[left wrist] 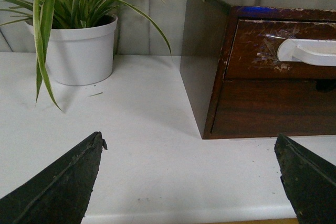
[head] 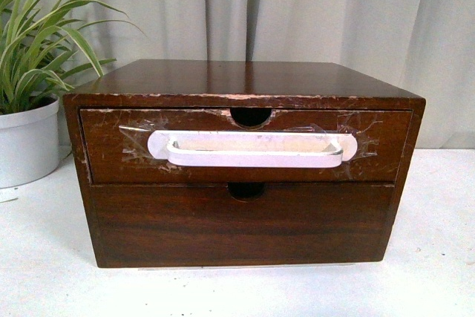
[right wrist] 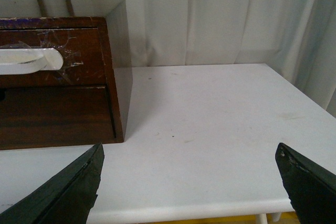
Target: Open drawer
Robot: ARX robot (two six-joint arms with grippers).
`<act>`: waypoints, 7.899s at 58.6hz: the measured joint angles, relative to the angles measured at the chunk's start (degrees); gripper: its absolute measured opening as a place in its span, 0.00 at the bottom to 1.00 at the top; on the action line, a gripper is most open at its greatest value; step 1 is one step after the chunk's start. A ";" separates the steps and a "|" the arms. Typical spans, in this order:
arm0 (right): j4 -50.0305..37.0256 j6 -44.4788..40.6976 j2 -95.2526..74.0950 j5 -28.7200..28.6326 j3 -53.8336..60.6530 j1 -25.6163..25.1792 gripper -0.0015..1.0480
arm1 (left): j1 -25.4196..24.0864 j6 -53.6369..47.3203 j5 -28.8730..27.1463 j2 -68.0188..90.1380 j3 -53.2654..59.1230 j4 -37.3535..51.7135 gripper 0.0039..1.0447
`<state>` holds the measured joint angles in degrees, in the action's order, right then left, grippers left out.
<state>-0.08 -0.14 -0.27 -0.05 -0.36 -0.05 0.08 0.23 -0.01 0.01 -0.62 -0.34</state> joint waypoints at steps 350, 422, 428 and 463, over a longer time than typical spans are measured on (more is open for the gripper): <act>18.32 -51.04 -68.59 -17.18 -50.75 16.81 0.91 | 18.29 -69.59 17.03 91.49 -68.11 -24.59 0.94; 16.37 -46.45 -85.18 -12.81 -60.19 24.37 0.91 | 20.31 -70.99 16.63 92.80 -69.90 -28.11 0.94; 16.50 -46.07 -86.07 -12.02 -61.02 24.48 0.91 | 20.24 -71.04 16.63 92.83 -69.85 -27.98 0.94; 20.81 -44.15 -89.77 -16.44 -65.09 24.85 0.91 | 19.74 -72.28 17.40 92.80 -69.79 -28.63 0.94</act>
<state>20.73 -44.29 -90.04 -16.49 -65.45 24.80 19.81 -72.05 17.39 92.82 -70.41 -28.97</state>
